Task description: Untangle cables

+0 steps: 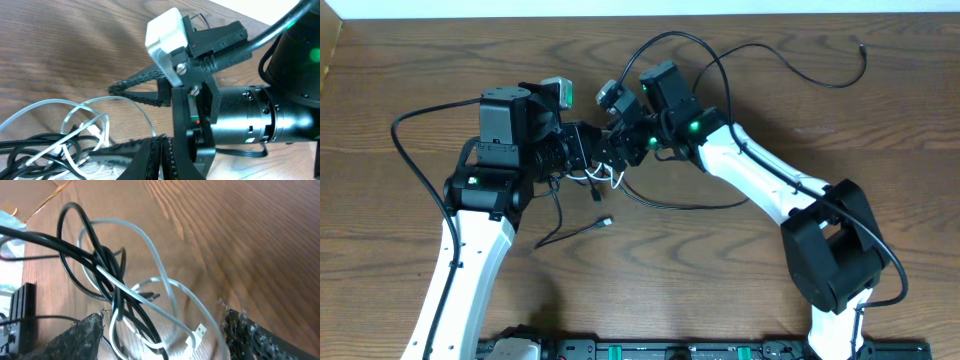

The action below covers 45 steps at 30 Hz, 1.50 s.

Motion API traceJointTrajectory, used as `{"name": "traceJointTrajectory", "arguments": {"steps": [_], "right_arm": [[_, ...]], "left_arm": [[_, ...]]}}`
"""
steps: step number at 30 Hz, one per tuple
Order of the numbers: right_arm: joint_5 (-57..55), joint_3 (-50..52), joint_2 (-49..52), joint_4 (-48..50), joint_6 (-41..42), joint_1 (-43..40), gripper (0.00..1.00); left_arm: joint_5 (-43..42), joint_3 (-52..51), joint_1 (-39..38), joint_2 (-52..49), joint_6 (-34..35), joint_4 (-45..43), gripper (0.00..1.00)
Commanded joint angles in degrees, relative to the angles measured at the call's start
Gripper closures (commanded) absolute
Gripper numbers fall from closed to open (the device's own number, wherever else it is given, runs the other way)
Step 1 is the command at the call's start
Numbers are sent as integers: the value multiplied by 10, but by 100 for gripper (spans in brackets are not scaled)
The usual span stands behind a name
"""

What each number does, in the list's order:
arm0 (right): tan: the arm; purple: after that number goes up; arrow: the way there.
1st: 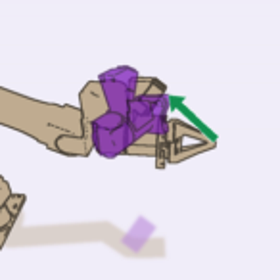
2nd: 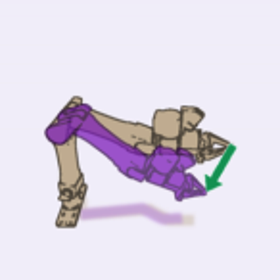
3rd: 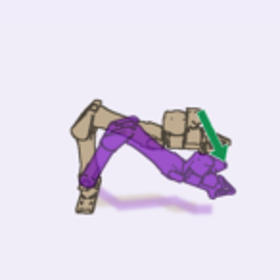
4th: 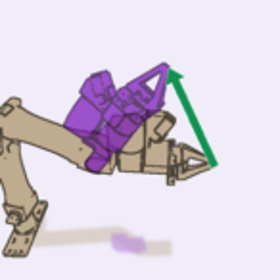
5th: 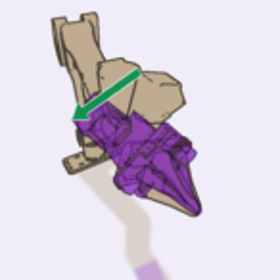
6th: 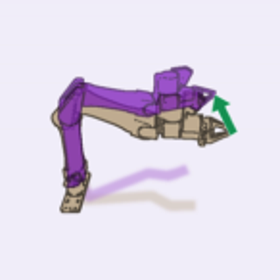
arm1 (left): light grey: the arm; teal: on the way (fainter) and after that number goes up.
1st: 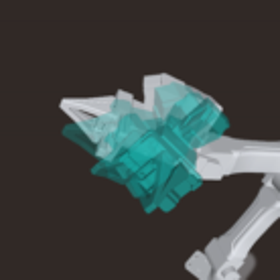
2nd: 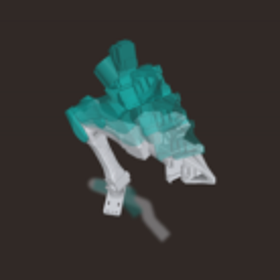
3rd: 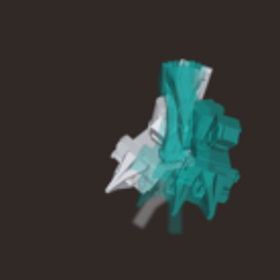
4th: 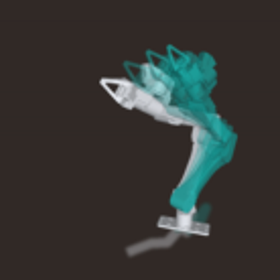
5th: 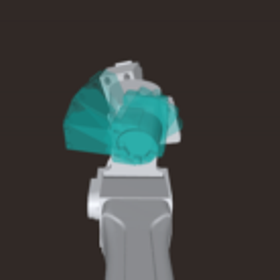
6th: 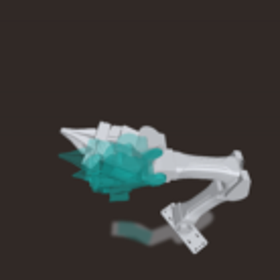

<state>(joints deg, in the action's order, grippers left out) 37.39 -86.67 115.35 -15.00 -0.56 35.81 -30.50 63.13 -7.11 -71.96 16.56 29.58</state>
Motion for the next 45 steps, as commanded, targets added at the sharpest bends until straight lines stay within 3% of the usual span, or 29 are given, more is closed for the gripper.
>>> {"name": "traceJointTrajectory", "arguments": {"steps": [1,8,13,16,21,25,28,31,32,35,38,39,40,41,42,43,45], "right_arm": [[-26,-6,4,7,-8,19,26],[-189,-6,6,15,-8,50,32],[-256,-6,20,27,-8,50,49],[-382,-6,25,28,-2,43,72],[-420,-6,25,-32,9,-10,80],[-387,-6,25,-65,22,-70,91],[-295,-6,25,-81,22,-87,92],[-130,-6,25,-88,22,-89,95],[-68,-6,25,-88,22,-85,96],[-34,-6,25,-90,22,-73,97],[14,-6,25,-90,22,-69,97],[14,-6,25,-90,22,-68,97],[14,-6,25,-90,22,-68,98],[17,-6,25,-90,22,-69,99],[21,-6,25,-90,22,-72,99],[22,-6,25,-90,22,-73,99],[22,-6,25,-87,30,-77,99]], "left_arm": [[-45,1,3,-3,18,-1,93],[-121,1,3,-2,31,-10,93],[-179,1,3,-2,58,-32,93],[-241,1,4,-1,65,-57,93],[-241,1,21,6,65,-57,93],[-221,1,49,21,65,-55,93],[-131,1,54,21,65,-34,93],[-11,1,54,10,65,-15,93],[2,1,54,-3,62,-16,93],[37,1,54,-30,59,-26,91],[38,1,54,-61,41,-144,34],[38,1,54,-69,41,-195,20],[38,1,54,-76,41,-224,20],[38,1,54,-76,41,-228,33],[38,1,54,-74,41,-214,53],[42,1,54,-72,42,-193,59],[43,1,54,-70,43,-108,59]]}}
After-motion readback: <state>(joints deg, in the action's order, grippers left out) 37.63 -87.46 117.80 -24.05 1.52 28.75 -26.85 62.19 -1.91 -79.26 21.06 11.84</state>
